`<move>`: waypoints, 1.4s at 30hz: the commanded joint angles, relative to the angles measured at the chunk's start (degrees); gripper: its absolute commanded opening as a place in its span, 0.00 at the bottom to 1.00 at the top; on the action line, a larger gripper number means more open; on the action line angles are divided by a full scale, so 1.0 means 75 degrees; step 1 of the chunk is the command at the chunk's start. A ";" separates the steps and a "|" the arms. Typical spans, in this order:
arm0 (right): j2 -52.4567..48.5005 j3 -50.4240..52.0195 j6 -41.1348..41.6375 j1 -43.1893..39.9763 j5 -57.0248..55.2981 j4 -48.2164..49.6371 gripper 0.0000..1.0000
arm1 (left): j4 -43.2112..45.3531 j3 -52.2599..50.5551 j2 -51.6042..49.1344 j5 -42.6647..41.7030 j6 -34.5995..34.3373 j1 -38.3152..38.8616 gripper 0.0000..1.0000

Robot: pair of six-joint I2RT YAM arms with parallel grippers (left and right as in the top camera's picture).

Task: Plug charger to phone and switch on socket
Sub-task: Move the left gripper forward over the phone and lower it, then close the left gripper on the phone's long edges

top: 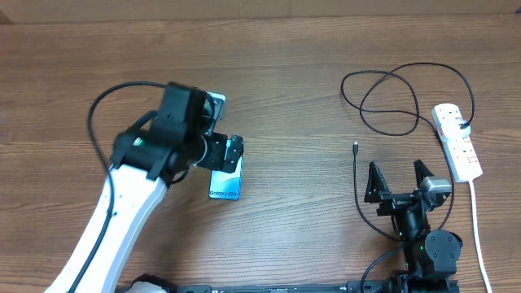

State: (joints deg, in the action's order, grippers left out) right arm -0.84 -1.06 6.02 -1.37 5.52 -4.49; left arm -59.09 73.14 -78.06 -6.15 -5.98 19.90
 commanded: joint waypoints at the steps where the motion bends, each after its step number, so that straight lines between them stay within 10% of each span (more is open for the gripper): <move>1: 0.0090 0.0082 0.0047 0.0023 -0.0070 0.0035 1.00 | -0.0064 0.0125 -0.0629 -0.0315 -0.0152 0.0052 1.00; 19: 0.0090 0.0082 0.0047 0.0023 -0.0070 0.0035 1.00 | -0.0058 0.0125 -0.3896 0.0507 -0.0889 0.0052 1.00; 42: 0.0090 0.0082 0.0050 0.0023 -0.0070 0.0035 1.00 | 0.0501 0.0067 -0.4890 0.0493 -0.2308 0.0052 1.00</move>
State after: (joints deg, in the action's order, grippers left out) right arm -0.84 -1.06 6.02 -1.37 5.54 -4.54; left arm -56.03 73.19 -113.49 -2.87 -18.76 19.90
